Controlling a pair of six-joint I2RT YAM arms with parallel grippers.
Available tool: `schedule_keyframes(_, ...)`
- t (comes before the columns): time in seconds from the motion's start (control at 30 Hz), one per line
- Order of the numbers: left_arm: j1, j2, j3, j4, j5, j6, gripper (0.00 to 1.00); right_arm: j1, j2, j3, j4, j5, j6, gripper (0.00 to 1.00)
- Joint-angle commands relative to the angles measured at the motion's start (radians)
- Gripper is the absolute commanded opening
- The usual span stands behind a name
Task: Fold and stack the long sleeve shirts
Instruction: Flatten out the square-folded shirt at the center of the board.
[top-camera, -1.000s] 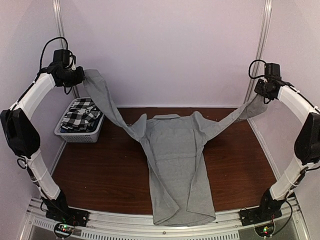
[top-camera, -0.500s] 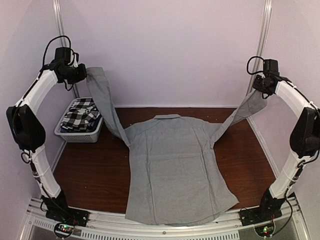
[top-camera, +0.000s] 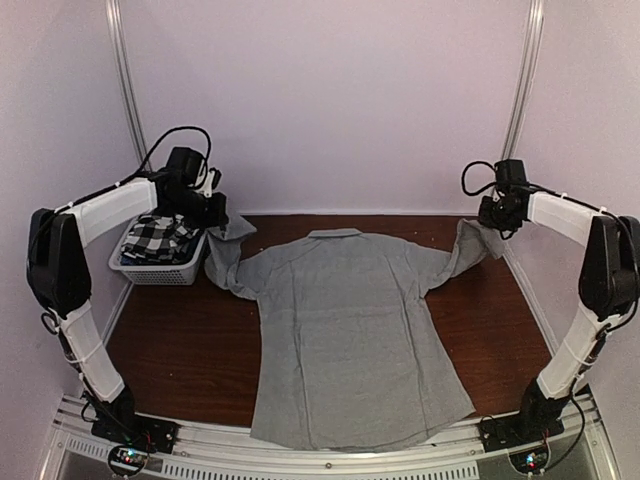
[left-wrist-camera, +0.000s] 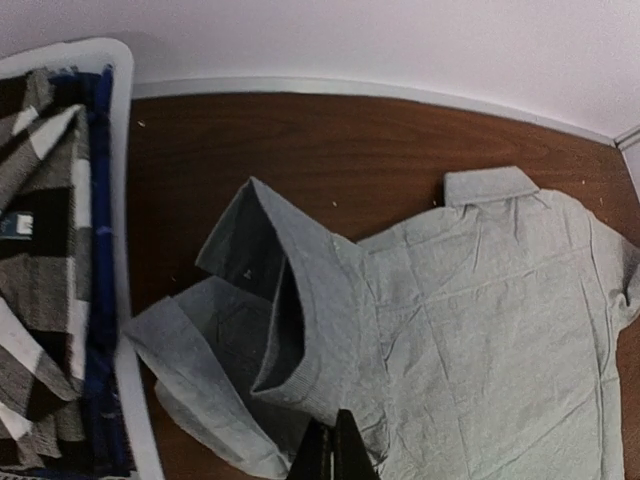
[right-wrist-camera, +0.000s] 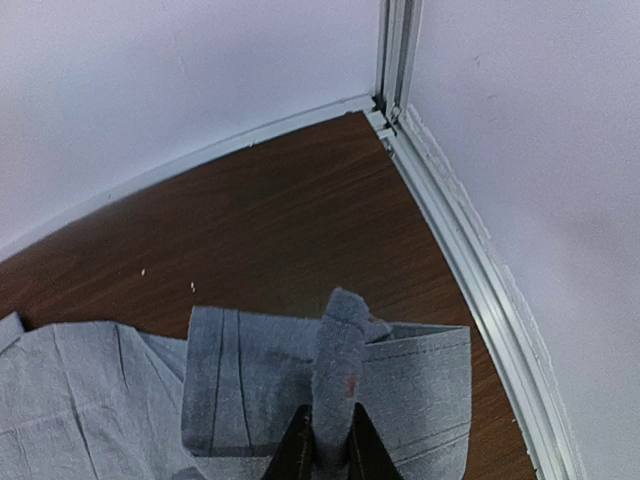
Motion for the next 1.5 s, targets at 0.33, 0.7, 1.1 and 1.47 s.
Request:
schedule_keyframes(0.33, -0.194, -0.053, -0.379, 0.235, 0.006, -0.098, 0.0, 0.258, -0.05, -0.318, 0.1, 0.025, 0.039, 0.13)
schedule_keyframes(0.7, -0.202, 0.079, -0.37, 0.274, -0.036, -0.156, 0.0, 0.409, 0.099, -0.316, 0.112, 0.004, 0.065, 0.13)
schedule_keyframes(1.1, -0.101, 0.278, -0.224, 0.244, -0.06, -0.126, 0.0, 0.394, 0.254, -0.235, 0.068, 0.021, 0.069, 0.13)
schedule_keyframes(1.47, -0.027, 0.4, 0.018, 0.149, -0.069, -0.087, 0.0, 0.314, 0.327, -0.077, 0.015, 0.028, 0.055, 0.15)
